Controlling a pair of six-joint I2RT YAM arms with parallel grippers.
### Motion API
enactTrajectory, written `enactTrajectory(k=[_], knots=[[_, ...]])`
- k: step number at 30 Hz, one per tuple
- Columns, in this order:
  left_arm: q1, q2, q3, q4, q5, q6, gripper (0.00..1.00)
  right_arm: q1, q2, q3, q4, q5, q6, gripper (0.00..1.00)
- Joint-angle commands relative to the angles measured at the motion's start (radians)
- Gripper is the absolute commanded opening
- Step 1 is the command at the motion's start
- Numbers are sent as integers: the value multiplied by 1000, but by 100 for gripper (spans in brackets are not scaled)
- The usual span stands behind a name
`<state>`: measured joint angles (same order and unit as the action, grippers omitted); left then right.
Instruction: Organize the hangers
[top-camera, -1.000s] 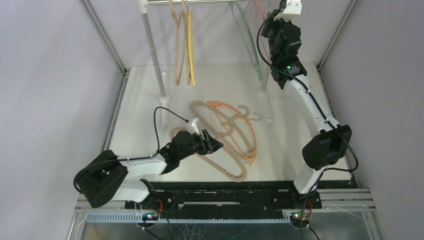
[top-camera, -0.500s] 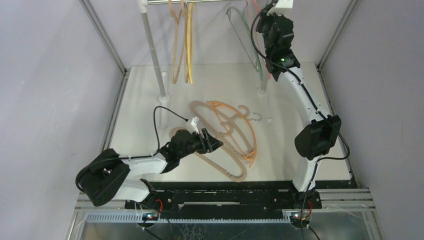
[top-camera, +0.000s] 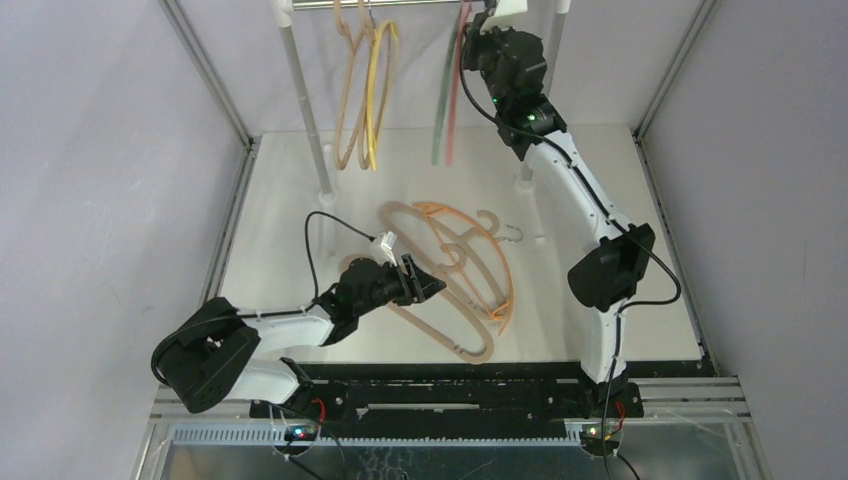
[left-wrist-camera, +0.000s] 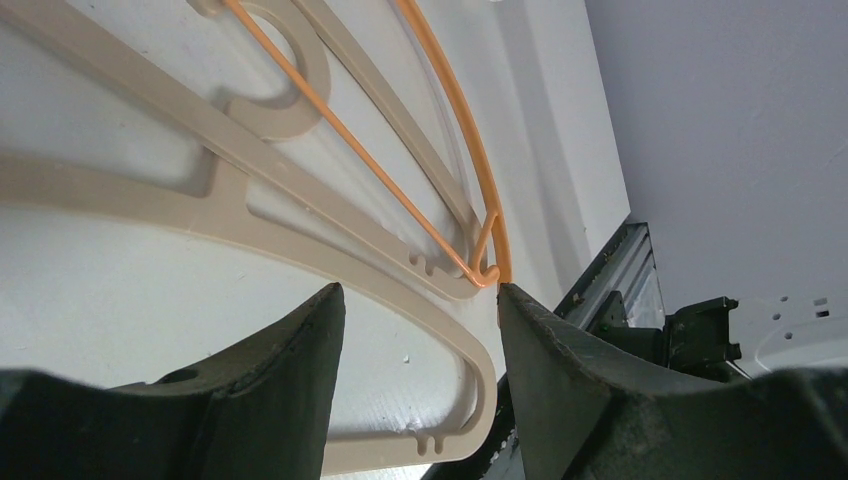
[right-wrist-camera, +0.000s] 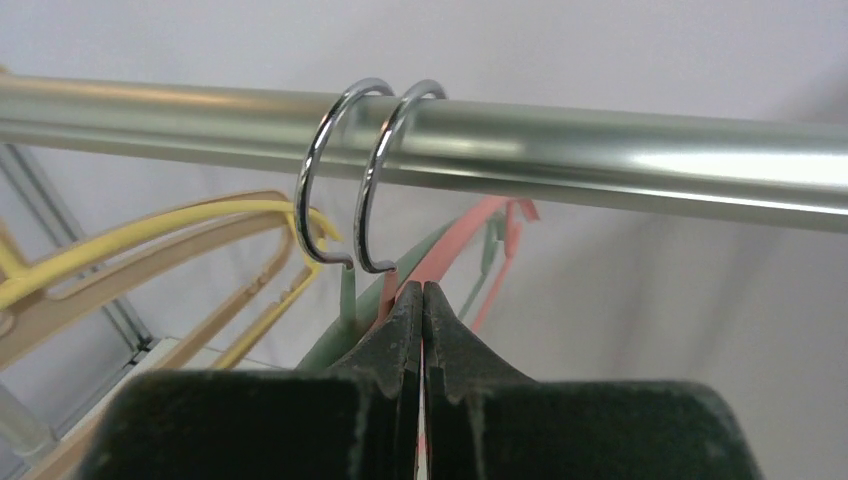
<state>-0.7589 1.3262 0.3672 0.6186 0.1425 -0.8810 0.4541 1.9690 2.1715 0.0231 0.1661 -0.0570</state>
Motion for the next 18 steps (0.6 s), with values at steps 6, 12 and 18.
enactTrajectory(k=[6,12,18], knots=[[23,-36,-1,52,12,22,62,70,146,239,-77,-46,-19,0],[27,-39,-7,56,12,25,62,116,204,286,-52,-65,-2,0],[31,-41,-12,56,11,28,62,132,215,281,-46,-72,24,0]])
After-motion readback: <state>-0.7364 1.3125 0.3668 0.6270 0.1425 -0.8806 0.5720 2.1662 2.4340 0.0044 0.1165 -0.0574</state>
